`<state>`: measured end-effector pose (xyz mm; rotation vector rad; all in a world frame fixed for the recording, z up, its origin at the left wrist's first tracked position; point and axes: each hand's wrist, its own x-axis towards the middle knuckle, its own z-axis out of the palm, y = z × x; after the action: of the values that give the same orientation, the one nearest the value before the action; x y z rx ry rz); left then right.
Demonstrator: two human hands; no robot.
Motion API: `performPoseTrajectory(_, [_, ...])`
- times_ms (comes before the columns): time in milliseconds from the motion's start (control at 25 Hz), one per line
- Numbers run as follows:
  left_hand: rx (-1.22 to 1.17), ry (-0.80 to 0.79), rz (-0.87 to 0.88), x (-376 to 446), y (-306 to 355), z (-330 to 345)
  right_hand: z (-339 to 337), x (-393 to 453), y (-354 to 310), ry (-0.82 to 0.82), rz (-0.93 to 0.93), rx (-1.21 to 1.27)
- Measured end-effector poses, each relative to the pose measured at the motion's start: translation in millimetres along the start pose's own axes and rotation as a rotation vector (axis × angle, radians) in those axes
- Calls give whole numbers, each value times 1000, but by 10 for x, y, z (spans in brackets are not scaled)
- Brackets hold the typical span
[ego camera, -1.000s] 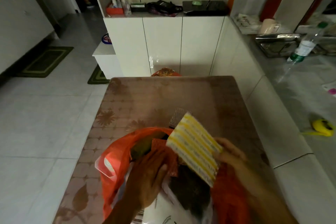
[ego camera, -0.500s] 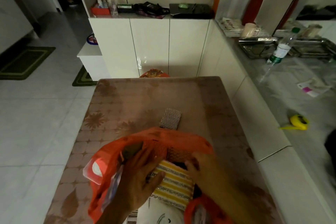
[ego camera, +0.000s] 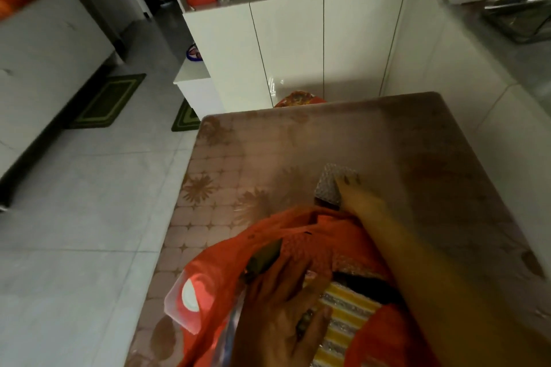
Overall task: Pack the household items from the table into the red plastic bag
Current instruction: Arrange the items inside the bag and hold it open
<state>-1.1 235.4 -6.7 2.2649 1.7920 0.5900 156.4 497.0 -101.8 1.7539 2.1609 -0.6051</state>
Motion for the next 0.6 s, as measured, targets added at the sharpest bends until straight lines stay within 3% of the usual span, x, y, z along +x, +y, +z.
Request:
performPoseTrajectory(200, [78, -65, -33, -5, -81, 80, -12, 66, -121, 193, -17, -119])
performPoseTrajectory(360, [40, -41, -38, 53, -76, 7, -115, -96, -94, 266, 46, 294])
performPoseTrajectory(480, [31, -28, -12, 91, -95, -46, -490, -631, -95, 565, 159, 516])
performPoseTrajectory(600, [-29, -18, 19, 97, -79, -13, -704, -1727, -167, 761, 25, 696])
